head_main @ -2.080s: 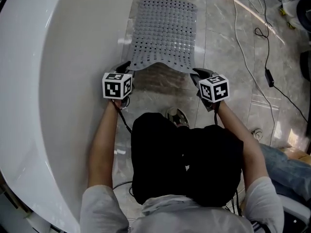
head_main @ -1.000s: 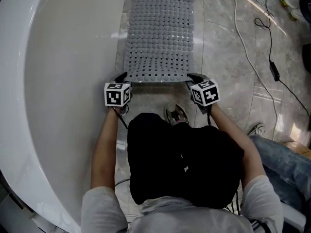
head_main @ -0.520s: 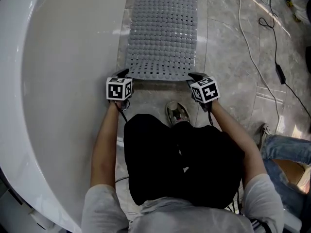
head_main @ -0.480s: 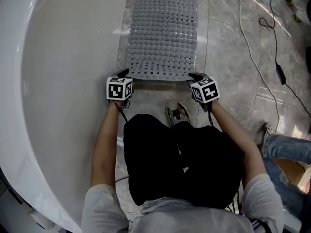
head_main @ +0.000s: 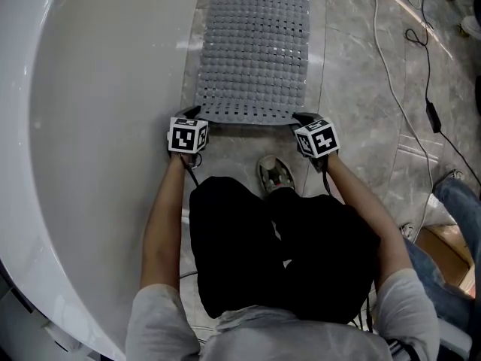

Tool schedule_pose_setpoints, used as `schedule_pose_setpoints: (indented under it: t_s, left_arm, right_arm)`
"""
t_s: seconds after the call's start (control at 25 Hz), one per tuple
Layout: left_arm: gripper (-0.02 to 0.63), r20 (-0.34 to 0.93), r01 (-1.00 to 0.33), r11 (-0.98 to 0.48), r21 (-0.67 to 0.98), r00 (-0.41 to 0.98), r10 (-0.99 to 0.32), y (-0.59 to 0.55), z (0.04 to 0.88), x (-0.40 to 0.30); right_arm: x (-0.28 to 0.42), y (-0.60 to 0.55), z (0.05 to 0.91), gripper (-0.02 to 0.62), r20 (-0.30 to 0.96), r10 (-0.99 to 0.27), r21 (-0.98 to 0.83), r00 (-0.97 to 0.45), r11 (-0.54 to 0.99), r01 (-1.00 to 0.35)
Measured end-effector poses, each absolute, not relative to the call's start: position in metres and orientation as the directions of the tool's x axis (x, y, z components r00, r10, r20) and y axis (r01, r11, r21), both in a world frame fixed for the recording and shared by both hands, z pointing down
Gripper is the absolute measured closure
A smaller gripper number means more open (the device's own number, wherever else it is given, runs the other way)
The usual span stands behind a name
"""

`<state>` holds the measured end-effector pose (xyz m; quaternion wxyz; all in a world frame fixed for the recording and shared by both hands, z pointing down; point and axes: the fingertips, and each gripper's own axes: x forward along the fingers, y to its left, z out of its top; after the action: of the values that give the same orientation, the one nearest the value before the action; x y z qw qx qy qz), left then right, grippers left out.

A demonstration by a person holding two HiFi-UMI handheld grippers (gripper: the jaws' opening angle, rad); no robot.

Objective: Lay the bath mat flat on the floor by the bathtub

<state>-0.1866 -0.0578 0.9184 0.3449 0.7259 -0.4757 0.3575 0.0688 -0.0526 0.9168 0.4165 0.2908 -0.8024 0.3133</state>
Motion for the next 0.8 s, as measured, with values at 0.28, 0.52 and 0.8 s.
schedule_pose_setpoints:
  t_s: [0.28,0.52,0.8]
  left_arm:
    - [0.520,0.863,-0.934,-0.321,0.159,0.289,-0.414,-0.054,0.931,-0.188]
    - [0.518,0.868,-0.927,-0.338,0.162,0.296,-0.398,-0.050,0.940,-0.188]
    - [0.517,0.877,-0.920,-0.365,0.146,0.292,-0.383,-0.046,0.947,-0.187]
  right_arm:
    - [0.068,-0.047,0.926,0.549,0.862,-0.191,-0.252,-0.469,0.641,-0.725]
    - [0.068,-0.040,0.936,0.545,0.869,-0.174,-0.257,-0.464,0.643,-0.722]
    - [0.068,-0.034,0.943,0.541,0.867,-0.166,-0.270,-0.469,0.635,-0.724]
